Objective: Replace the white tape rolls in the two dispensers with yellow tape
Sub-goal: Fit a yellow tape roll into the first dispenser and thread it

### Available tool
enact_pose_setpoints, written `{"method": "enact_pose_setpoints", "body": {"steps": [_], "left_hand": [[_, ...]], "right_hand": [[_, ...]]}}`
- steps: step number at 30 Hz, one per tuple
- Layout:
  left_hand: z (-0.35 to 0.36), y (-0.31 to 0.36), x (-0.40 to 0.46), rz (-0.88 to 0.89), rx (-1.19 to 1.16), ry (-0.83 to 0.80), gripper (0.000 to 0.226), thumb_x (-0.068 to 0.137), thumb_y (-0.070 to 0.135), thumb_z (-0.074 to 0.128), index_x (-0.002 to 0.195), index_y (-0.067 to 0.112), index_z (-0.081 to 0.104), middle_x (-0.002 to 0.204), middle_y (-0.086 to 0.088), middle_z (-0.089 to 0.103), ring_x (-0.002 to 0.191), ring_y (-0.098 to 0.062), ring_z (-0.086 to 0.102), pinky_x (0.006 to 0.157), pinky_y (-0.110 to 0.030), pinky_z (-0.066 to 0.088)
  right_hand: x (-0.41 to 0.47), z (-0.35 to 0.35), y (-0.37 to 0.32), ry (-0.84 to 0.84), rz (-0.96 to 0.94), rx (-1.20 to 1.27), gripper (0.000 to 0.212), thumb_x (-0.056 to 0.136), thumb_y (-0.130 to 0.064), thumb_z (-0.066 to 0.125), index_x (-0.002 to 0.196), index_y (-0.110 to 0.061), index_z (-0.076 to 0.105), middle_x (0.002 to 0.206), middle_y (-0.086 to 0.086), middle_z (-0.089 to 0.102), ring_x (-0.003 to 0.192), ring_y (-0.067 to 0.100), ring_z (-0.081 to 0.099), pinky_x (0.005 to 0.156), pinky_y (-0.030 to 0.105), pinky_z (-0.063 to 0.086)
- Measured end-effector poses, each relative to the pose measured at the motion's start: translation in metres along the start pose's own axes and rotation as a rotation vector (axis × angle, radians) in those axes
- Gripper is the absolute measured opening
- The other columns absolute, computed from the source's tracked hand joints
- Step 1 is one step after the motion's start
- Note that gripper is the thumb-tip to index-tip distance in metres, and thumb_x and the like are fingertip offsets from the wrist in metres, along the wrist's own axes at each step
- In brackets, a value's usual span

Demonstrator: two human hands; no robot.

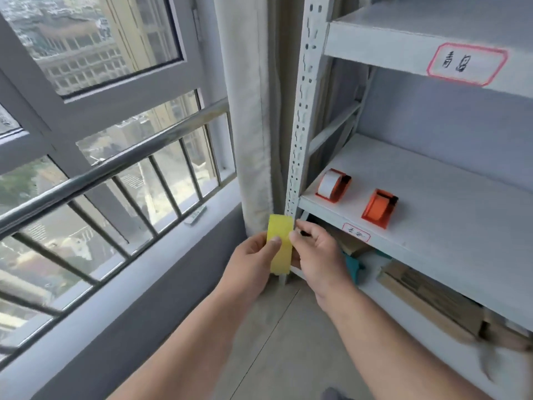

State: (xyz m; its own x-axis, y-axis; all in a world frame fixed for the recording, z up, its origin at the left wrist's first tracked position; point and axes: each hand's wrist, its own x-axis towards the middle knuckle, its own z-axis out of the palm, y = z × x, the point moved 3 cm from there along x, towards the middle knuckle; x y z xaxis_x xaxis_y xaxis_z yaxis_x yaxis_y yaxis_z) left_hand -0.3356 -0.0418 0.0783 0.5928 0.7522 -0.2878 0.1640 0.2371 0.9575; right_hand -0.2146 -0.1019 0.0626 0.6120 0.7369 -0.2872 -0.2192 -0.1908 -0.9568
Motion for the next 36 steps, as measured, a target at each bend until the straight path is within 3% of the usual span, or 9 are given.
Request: {"method": "enact_pose_setpoints", "body": {"steps": [4, 8, 10, 13, 18, 25, 28, 32, 36], "left_hand": [[0.028, 0.008, 0.015, 0.012, 0.050, -0.183, 0.025, 0.109, 0.020, 0.054, 0.102, 0.019, 0.077, 0.087, 0.001, 0.085, 0.077, -0.009, 0.080, 0.064, -0.016, 0.057], [0.064, 0.009, 0.036, 0.036, 0.179, -0.325, 0.025, 0.101, 0.036, 0.066, 0.121, 0.023, 0.074, 0.112, -0.006, 0.082, 0.107, -0.025, 0.077, 0.089, -0.037, 0.062], [0.083, 0.006, 0.045, 0.076, 0.316, -0.370, 0.033, 0.092, 0.036, 0.078, 0.123, 0.030, 0.070, 0.112, 0.001, 0.081, 0.107, -0.020, 0.076, 0.098, -0.045, 0.059], [0.107, 0.008, 0.053, 0.155, 0.475, -0.281, 0.054, 0.076, 0.028, 0.090, 0.116, 0.043, 0.057, 0.106, 0.014, 0.076, 0.095, 0.004, 0.072, 0.087, -0.023, 0.059], [0.127, 0.009, 0.074, 0.297, 0.680, -0.107, 0.042, 0.078, 0.030, 0.084, 0.106, 0.033, 0.053, 0.103, 0.015, 0.063, 0.092, 0.005, 0.061, 0.076, -0.018, 0.049], [0.134, 0.024, 0.114, 0.267, 0.645, -0.253, 0.044, 0.074, 0.030, 0.088, 0.111, 0.037, 0.065, 0.112, 0.007, 0.068, 0.099, -0.013, 0.065, 0.083, -0.018, 0.051], [0.142, 0.033, 0.128, 0.199, 0.642, -0.433, 0.050, 0.069, 0.032, 0.085, 0.116, 0.041, 0.068, 0.114, 0.008, 0.072, 0.105, -0.017, 0.069, 0.095, -0.038, 0.059], [0.160, 0.042, 0.150, 0.179, 0.684, -0.606, 0.052, 0.072, 0.028, 0.087, 0.120, 0.038, 0.069, 0.113, 0.005, 0.074, 0.104, -0.019, 0.072, 0.095, -0.044, 0.061], [0.171, 0.046, 0.176, 0.128, 0.547, -0.726, 0.063, 0.082, 0.000, 0.085, 0.134, 0.027, 0.063, 0.126, -0.001, 0.072, 0.113, -0.017, 0.070, 0.094, -0.026, 0.060]], "right_hand": [[0.006, -0.033, -0.005, 0.122, -0.002, 0.051, 0.027, 0.090, -0.036, 0.069, 0.117, -0.036, 0.070, 0.108, -0.001, 0.081, 0.102, 0.020, 0.077, 0.089, 0.045, 0.064], [0.011, -0.075, -0.007, 0.217, 0.056, 0.243, 0.022, 0.101, -0.012, 0.063, 0.120, -0.022, 0.069, 0.101, 0.002, 0.079, 0.075, 0.009, 0.077, 0.061, 0.024, 0.061], [0.015, -0.095, -0.007, 0.303, 0.087, 0.316, 0.023, 0.099, -0.013, 0.065, 0.121, -0.018, 0.071, 0.112, 0.012, 0.079, 0.087, 0.020, 0.077, 0.068, 0.031, 0.062], [0.023, -0.116, -0.004, 0.371, 0.143, 0.431, 0.023, 0.100, -0.012, 0.062, 0.121, -0.008, 0.070, 0.108, 0.017, 0.080, 0.097, 0.038, 0.077, 0.075, 0.043, 0.061], [0.035, -0.137, -0.010, 0.329, 0.174, 0.521, 0.023, 0.102, -0.011, 0.056, 0.120, -0.002, 0.066, 0.091, 0.013, 0.075, 0.075, 0.026, 0.073, 0.057, 0.030, 0.057], [0.040, -0.192, -0.006, 0.564, 0.038, -0.035, 0.037, 0.088, -0.035, 0.071, 0.123, -0.022, 0.066, 0.095, -0.004, 0.072, 0.085, 0.018, 0.069, 0.083, 0.044, 0.062], [0.041, -0.203, -0.014, 0.394, -0.088, -0.123, 0.033, 0.099, -0.027, 0.066, 0.132, -0.030, 0.067, 0.126, -0.011, 0.067, 0.117, 0.006, 0.063, 0.086, 0.013, 0.052], [0.048, -0.206, -0.017, 0.175, -0.084, -0.079, 0.032, 0.099, -0.028, 0.065, 0.130, -0.031, 0.071, 0.126, -0.009, 0.073, 0.121, 0.007, 0.066, 0.106, 0.029, 0.049], [0.056, -0.215, -0.020, 0.224, -0.073, -0.027, 0.013, 0.099, -0.018, 0.068, 0.112, -0.017, 0.072, 0.096, 0.000, 0.077, 0.090, 0.011, 0.068, 0.085, 0.028, 0.051]]}}
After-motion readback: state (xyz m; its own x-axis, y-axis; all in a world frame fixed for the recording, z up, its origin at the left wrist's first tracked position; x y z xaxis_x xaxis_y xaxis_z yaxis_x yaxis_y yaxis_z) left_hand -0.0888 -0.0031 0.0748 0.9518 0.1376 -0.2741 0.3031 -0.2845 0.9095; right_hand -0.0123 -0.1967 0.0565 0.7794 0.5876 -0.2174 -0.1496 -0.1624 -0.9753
